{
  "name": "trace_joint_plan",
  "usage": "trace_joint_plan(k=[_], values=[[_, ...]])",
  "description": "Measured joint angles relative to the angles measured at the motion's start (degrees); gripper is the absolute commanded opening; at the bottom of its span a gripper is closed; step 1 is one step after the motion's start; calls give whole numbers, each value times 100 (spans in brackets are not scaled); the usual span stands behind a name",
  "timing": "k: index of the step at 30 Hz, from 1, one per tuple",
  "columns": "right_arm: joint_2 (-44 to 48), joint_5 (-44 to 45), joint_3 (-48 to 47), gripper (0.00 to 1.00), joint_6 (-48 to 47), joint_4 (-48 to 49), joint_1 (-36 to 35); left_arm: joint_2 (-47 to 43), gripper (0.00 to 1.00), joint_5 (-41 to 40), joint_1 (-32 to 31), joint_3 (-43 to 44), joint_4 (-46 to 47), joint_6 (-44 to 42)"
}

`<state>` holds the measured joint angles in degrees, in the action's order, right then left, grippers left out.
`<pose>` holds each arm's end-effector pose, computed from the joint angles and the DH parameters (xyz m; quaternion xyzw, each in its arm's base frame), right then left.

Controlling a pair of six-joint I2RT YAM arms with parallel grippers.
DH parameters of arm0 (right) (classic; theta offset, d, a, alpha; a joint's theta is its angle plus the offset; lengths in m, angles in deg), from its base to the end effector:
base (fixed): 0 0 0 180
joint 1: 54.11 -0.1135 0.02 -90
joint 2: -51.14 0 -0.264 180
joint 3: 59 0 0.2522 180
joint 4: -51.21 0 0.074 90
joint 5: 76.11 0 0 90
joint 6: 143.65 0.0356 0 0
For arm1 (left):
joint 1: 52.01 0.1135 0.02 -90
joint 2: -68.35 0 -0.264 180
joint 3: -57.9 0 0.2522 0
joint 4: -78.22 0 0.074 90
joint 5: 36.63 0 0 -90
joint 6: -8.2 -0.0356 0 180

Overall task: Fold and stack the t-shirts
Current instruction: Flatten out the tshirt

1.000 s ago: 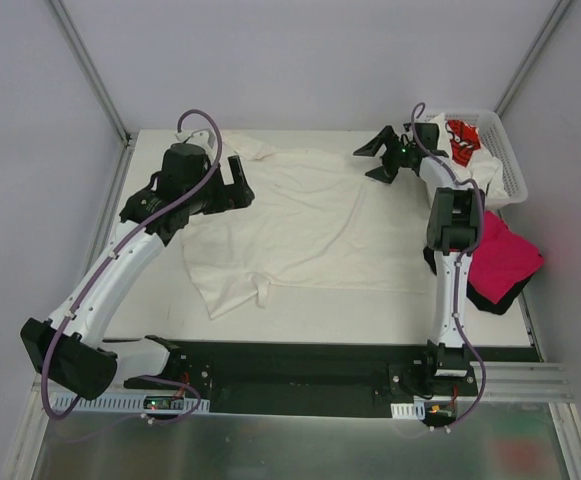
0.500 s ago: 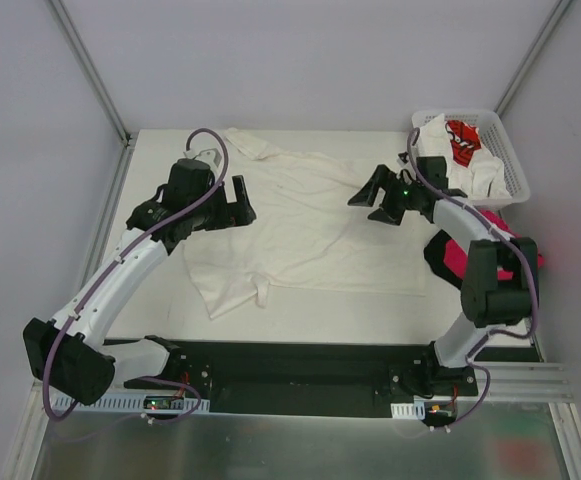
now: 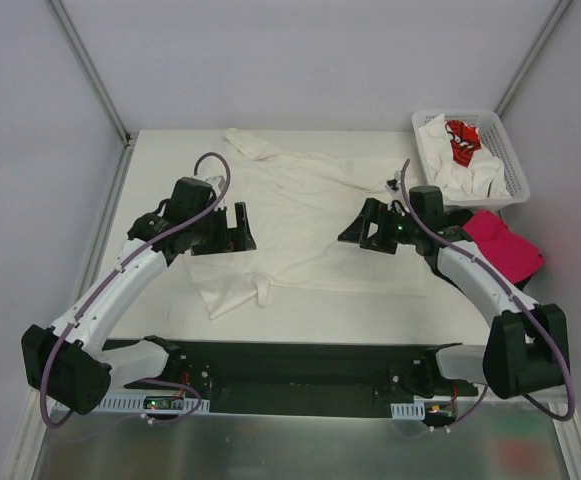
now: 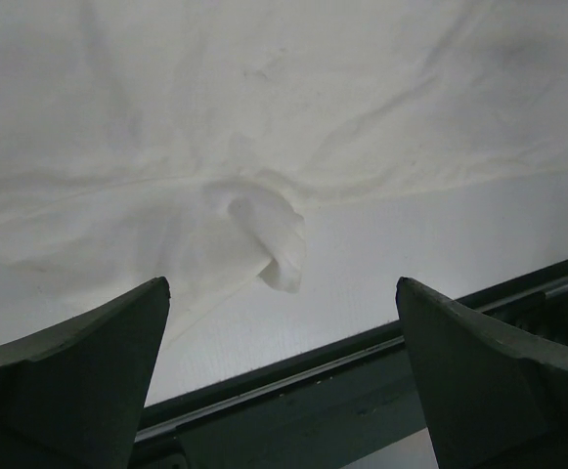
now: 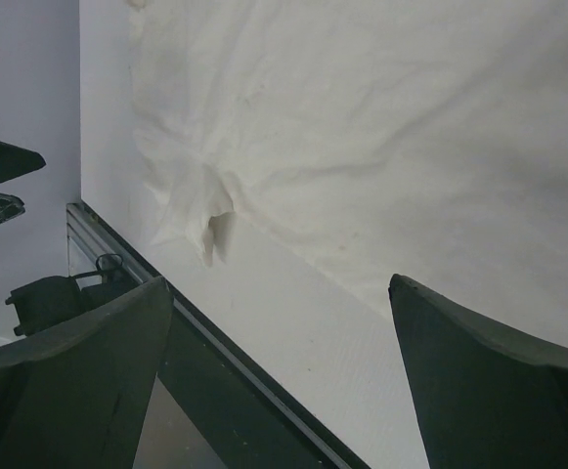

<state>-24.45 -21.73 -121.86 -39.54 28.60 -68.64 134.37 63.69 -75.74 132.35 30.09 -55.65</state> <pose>0.2700 0.0914 0.2541 -0.1435 0.8453 0.3714 0.3563 0.2227 -0.1049 0.3220 0.0192 0.9021 -0.2523 0.3495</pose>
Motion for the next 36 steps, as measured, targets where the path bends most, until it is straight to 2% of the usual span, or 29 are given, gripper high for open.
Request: trace_joint_plan(k=[4, 18, 20, 22, 24, 30, 36], values=[[483, 280, 240, 95, -83, -144, 9, 26, 96, -55, -94, -57, -610, 2], [568, 376, 251, 90, -68, -129, 33, 247, 91, -1231, -570, -214, -2618, 396], [634, 374, 251, 89, -59, -129, 59, 319, 86, -1368, -634, -382, -2719, 501], [691, 374, 251, 89, -42, -127, 81, 424, 75, -1432, -697, -564, -2771, 603], [741, 367, 251, 89, -20, -122, 107, 566, 68, -1491, -761, -702, -2782, 688], [772, 354, 240, 89, 26, -87, 170, 1169, 67, -1709, -1141, -592, -2756, 734], [772, 341, 240, 89, 83, -76, 212, 2070, 65, -1969, -1513, 26, -2669, 708]])
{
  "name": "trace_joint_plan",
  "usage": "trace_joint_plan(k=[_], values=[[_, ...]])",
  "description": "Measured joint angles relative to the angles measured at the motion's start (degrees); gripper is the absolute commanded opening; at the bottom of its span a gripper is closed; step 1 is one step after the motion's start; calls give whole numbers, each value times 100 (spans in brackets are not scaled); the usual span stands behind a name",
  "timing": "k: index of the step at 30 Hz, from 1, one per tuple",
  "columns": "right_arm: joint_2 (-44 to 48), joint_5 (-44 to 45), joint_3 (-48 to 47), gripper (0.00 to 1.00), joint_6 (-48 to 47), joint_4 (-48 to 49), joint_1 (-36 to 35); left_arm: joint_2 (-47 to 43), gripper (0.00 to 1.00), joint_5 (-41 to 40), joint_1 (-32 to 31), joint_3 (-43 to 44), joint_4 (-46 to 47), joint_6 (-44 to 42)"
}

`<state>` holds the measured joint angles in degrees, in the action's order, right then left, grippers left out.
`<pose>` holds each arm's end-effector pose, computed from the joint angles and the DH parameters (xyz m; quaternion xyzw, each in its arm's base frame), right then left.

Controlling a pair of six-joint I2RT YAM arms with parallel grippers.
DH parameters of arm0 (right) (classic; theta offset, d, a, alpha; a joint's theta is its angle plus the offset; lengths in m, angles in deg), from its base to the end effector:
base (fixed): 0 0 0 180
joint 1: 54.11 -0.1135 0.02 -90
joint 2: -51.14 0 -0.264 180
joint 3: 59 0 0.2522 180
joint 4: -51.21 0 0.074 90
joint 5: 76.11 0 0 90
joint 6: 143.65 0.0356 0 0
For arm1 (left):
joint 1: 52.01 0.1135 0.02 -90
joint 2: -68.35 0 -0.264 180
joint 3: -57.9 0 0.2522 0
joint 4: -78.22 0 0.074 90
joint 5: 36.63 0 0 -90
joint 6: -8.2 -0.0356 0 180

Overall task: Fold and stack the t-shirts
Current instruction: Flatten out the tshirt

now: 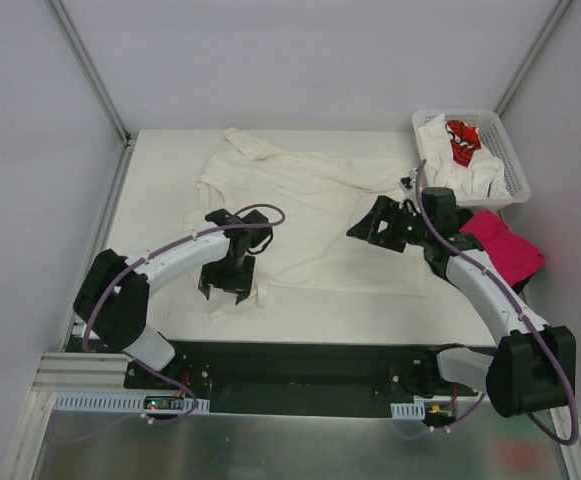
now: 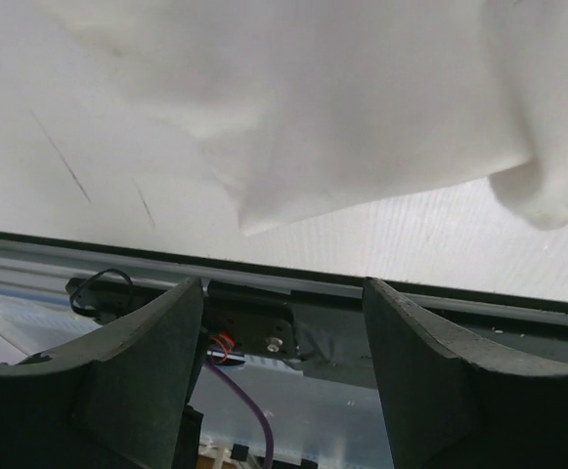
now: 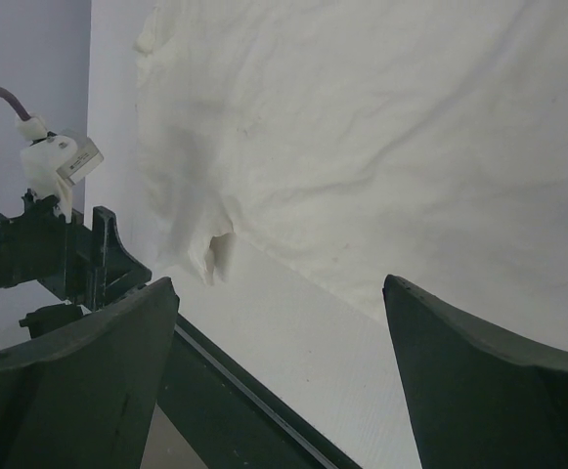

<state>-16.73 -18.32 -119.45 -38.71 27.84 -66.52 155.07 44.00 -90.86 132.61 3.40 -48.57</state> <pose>0.2499 0.0744 0.2722 -0.1186 0.8382 0.3466 0.4042 0.2043 -0.1571 0.2156 0.0466 0.9952 0.0498 0.0703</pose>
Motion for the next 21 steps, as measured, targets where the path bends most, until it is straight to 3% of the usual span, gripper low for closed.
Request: trace_joint_plan(k=[7, 14, 21], values=[[0, -31, -2, 88, 24, 35, 190, 866, 50, -229, -273, 590, 275, -116], [81, -90, 0, 88, 46, 33, 380, 979, 60, -345, -431, 382, 527, -70], [142, -157, 0, 88, 66, 33, 398, 181, 61, -470, -584, -531, 669, 295]])
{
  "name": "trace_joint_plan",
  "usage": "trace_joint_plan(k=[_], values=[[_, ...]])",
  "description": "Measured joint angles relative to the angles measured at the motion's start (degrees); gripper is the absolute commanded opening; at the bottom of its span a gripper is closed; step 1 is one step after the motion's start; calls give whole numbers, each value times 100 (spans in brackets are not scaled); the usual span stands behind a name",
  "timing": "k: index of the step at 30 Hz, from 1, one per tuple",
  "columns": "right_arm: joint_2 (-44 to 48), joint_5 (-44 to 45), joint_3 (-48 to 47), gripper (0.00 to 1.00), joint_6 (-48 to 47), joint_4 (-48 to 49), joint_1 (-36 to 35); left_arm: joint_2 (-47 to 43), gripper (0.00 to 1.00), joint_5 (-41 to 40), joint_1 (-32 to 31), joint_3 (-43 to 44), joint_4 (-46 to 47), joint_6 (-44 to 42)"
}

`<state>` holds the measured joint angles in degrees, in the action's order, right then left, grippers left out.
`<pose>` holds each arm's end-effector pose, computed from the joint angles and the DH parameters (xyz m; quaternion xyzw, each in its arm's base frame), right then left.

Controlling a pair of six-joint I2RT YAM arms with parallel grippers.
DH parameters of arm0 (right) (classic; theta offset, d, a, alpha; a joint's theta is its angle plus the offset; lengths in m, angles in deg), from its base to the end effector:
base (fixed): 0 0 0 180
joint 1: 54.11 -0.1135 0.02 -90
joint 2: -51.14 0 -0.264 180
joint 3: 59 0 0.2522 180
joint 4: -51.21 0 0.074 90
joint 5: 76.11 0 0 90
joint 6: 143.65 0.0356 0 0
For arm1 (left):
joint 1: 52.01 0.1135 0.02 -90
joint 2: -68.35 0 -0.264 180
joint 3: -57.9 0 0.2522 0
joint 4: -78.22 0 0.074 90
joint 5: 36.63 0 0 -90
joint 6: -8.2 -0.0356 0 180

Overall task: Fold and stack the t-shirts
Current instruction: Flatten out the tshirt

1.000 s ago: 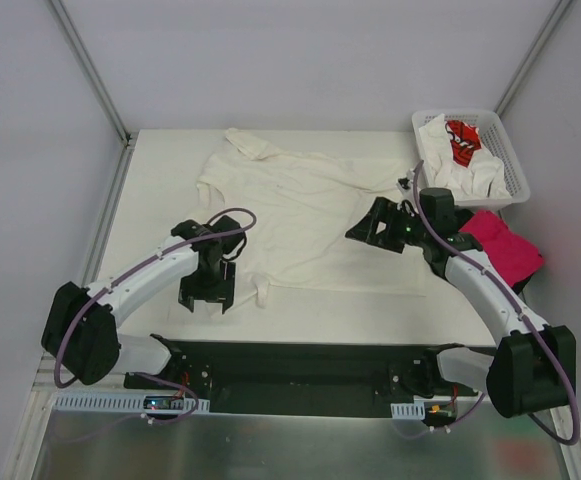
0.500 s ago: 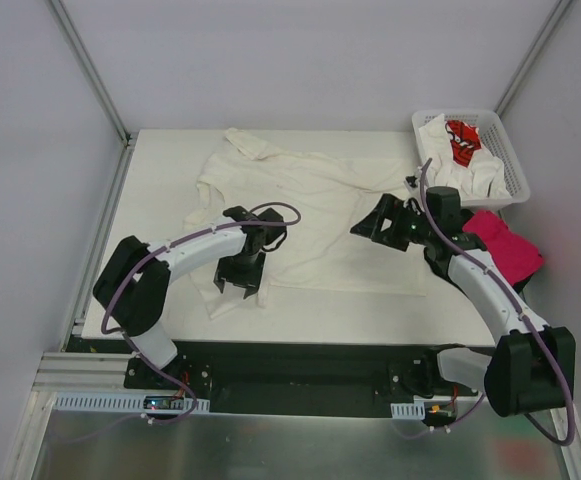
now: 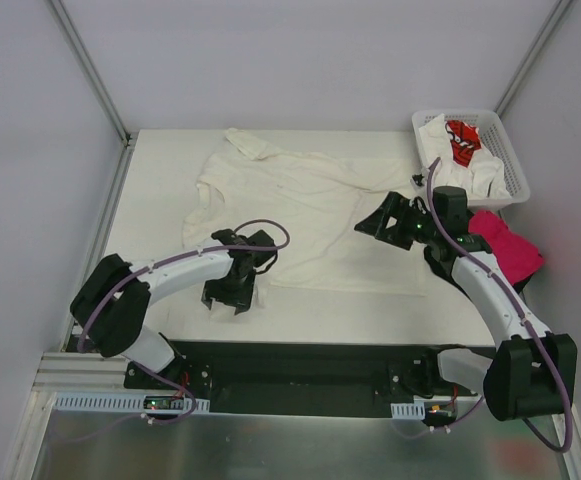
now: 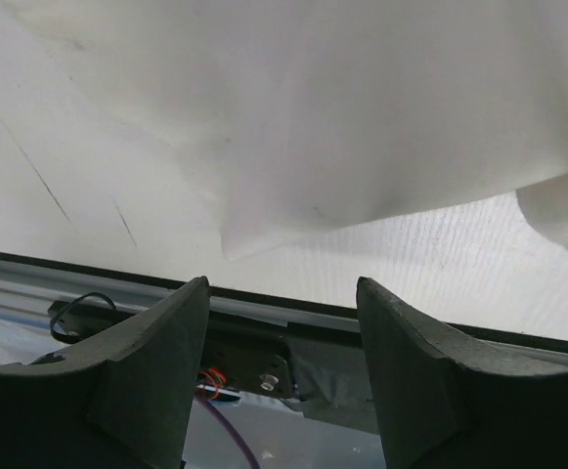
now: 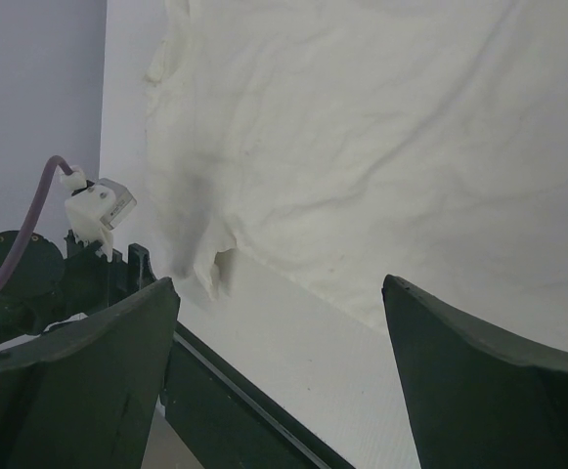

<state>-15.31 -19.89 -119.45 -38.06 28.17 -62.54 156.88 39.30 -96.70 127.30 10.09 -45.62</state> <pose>0.2502 0.0571 0.2789 -0.0956 0.8322 0.3459 0.4226 0.1886 -0.1744 0.1864 0.0707 0.9897 0.0778 0.0975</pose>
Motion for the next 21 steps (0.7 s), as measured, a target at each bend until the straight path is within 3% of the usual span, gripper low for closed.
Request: trace_joint_plan(k=[12, 21], values=[[415, -2, 0, 86, 15, -144, 9, -610, 58, -164, 0, -647, 330, 538], [914, 68, 15, 87, -98, -584, 24, -323, 43, -216, -2, -813, 767, 671]])
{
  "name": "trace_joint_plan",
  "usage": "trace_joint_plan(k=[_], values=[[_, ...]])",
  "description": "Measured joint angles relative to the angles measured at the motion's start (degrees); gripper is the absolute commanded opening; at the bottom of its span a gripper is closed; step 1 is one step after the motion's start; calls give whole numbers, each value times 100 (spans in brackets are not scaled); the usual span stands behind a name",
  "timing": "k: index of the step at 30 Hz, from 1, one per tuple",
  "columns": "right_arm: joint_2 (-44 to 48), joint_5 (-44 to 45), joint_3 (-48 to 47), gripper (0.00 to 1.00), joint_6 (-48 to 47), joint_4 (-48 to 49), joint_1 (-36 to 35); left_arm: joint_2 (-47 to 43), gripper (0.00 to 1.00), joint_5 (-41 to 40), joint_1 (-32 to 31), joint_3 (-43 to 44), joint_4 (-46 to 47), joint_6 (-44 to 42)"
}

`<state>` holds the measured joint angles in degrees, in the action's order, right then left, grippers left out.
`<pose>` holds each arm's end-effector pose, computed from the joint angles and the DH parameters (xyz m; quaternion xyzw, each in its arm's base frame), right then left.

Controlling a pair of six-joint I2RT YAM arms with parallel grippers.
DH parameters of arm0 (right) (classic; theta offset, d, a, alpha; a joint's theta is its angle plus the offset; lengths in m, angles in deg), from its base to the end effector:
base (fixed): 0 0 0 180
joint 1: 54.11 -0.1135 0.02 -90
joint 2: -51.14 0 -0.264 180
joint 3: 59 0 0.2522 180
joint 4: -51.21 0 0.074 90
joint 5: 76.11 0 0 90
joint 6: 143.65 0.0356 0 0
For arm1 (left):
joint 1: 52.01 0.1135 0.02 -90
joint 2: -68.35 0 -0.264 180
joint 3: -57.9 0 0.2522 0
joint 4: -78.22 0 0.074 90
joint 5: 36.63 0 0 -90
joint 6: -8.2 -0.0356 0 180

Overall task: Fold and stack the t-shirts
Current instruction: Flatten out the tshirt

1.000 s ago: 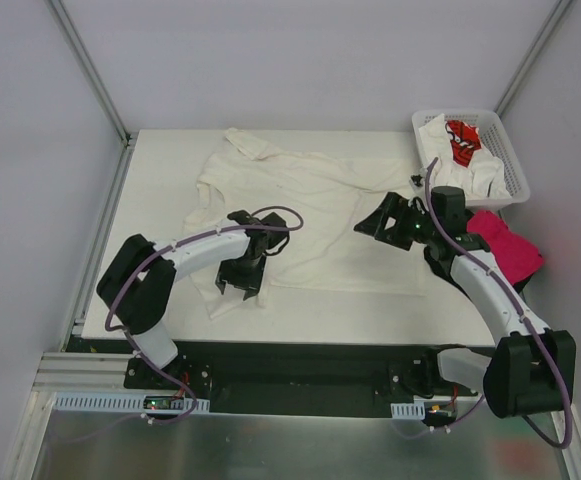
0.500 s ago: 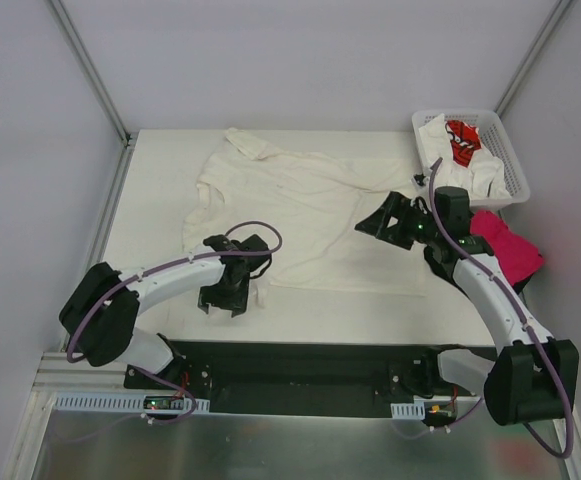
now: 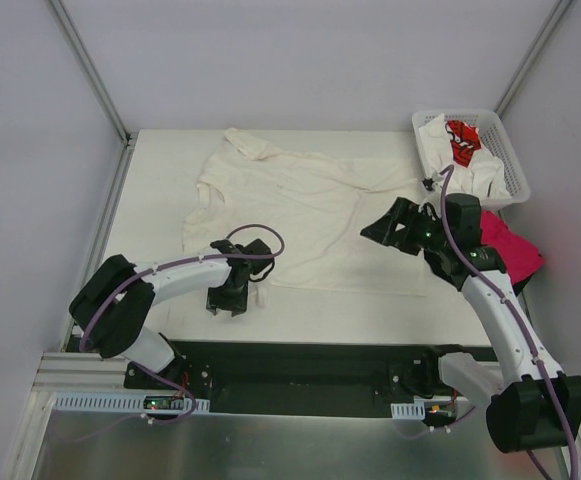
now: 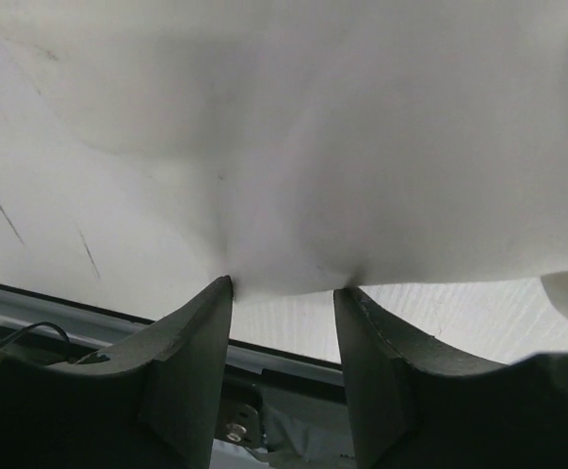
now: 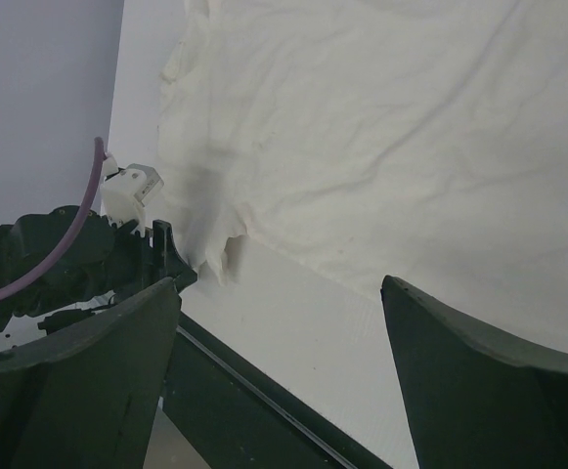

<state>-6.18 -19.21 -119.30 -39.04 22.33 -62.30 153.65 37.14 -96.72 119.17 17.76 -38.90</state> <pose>0.2177 0.0510 0.3035 -0.1054 0.8197 0.3372 0.4509 0.1769 -0.1611 0.1662 0.0088 0.9888 0.0688 0.1319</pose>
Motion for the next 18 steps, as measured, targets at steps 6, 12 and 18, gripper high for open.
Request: trace_joint_plan(k=[6, 12, 18], values=[[70, 74, 17, 87, -35, -192, 39, 262, 41, 4, -37, 33, 149, -4], [63, 79, 17, 86, -42, -229, 50, 328, 35, 15, -52, 87, 153, -7], [-7, 79, 17, 86, -70, -227, 50, 352, 34, 24, -109, 122, 223, -2]])
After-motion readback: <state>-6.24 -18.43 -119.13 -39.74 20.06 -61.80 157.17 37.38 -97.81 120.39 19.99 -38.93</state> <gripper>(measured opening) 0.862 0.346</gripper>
